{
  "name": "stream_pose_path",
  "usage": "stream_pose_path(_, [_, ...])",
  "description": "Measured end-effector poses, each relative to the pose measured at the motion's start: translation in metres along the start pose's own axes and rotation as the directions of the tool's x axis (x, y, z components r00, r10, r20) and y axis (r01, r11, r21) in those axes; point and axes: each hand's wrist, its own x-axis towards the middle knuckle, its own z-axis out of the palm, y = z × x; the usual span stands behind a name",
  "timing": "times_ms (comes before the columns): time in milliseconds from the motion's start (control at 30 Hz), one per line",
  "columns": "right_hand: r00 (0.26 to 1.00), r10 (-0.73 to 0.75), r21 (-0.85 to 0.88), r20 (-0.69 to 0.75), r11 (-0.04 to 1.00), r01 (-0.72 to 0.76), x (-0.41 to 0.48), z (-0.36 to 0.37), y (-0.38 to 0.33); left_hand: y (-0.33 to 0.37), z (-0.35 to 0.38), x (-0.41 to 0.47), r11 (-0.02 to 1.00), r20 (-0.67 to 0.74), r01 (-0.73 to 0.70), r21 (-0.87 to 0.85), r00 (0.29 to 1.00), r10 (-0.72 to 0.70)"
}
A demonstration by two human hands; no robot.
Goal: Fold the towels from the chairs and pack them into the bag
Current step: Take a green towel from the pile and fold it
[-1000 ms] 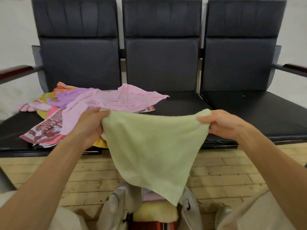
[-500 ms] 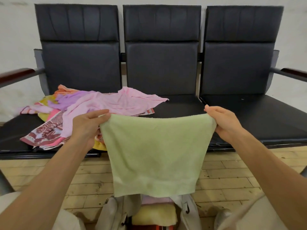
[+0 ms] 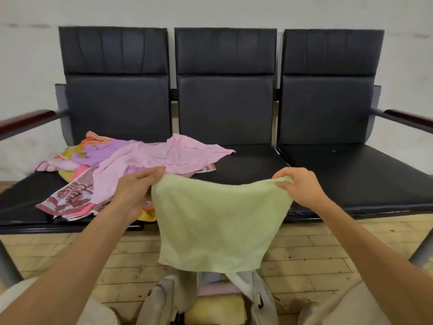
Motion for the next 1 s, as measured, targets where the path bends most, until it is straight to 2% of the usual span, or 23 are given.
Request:
stream_pose_path(133, [0.992,-0.031,0.031,-0.124,0.999,0.035,0.01,-0.033,-0.02,0.046,0.009,-0.002,0.992,0.032,-0.077,-0.097,0.996,0.081])
stream_pose_path(200, [0.971,0.027,0.184,-0.238,0.983,0.018,0.015,-0.053,-0.032,0.072,0.013,-0.004,0.985,0.018,-0.146,-0.089,0.989,0.148])
stream_pose_path(267, [0.946,0.153,0.443,-0.287,0.897,-0.011,0.019,-0.074,-0.043,0.095,0.013,-0.006,0.972,-0.009,-0.217,-0.086,0.976,0.217])
stream_pose_path(333, [0.94,0.255,0.65,-0.226,0.758,-0.05,0.02,-0.093,-0.054,0.113,0.011,-0.006,0.955,-0.055,-0.291,-0.055,0.956,0.288])
stream_pose_path(400, [0.944,0.271,0.704,-0.187,0.707,-0.063,0.022,-0.107,-0.062,0.126,0.011,-0.006,0.932,-0.055,-0.361,0.04,0.93,0.363])
stream_pose_path(533, [0.964,0.179,0.556,-0.198,0.83,-0.04,0.028,-0.118,-0.069,0.135,0.009,-0.003,0.856,-0.021,-0.433,0.283,0.889,0.457])
stream_pose_path(733, [0.992,0.1,0.34,-0.074,0.938,-0.069,0.031,-0.115,-0.068,0.13,0.006,-0.005,0.684,-0.033,-0.416,0.599,0.841,0.54])
stream_pose_path(867, [0.99,0.004,0.045,-0.141,0.999,0.002,0.033,-0.111,-0.069,0.125,0.013,-0.012,0.555,-0.03,-0.434,0.71,0.769,0.639])
stream_pose_path(1000, [0.97,-0.081,-0.265,-0.231,0.964,0.018,0.033,-0.106,-0.069,0.122,0.014,-0.008,0.476,-0.02,-0.444,0.759,0.715,0.699])
